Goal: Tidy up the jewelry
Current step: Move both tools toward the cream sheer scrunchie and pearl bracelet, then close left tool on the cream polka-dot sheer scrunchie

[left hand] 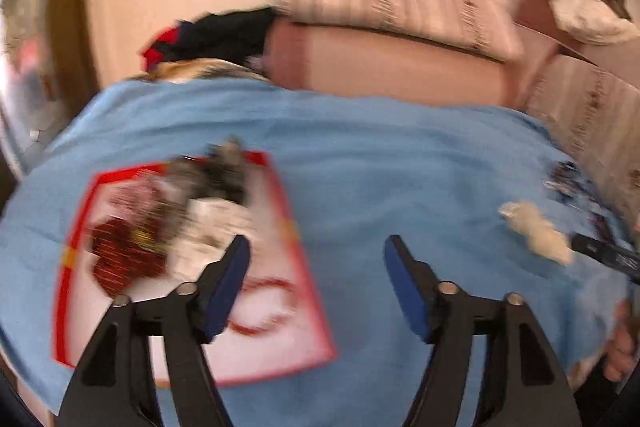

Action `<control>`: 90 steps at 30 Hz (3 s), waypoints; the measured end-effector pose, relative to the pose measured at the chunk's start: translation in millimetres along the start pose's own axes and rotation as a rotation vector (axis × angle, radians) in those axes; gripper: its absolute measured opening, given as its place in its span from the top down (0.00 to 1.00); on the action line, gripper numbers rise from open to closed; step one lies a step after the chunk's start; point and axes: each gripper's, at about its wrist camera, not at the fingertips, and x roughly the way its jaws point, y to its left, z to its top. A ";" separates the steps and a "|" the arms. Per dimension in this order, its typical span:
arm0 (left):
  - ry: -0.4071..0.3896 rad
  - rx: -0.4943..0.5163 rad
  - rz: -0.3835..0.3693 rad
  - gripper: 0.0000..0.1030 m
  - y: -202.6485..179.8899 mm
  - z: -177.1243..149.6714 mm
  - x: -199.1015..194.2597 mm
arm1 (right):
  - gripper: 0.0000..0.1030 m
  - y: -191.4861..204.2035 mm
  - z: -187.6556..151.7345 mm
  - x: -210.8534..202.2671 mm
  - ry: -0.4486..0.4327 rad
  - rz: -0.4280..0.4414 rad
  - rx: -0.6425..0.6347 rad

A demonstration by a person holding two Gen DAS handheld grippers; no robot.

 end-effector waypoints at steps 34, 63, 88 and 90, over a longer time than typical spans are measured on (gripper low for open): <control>0.215 0.134 0.012 0.00 -108.6 -71.1 100.0 | 0.56 -48.4 32.0 74.7 0.225 0.015 0.007; 0.172 0.078 0.004 0.00 -113.8 -35.3 78.3 | 0.60 -7.3 18.1 51.6 0.217 0.499 -0.084; 0.347 0.188 -0.085 0.63 -221.2 2.5 183.7 | 0.59 -97.9 43.4 50.7 0.104 0.183 0.246; 0.307 0.227 -0.071 0.68 -223.3 -3.8 175.1 | 0.59 -97.9 43.7 49.3 0.103 0.188 0.241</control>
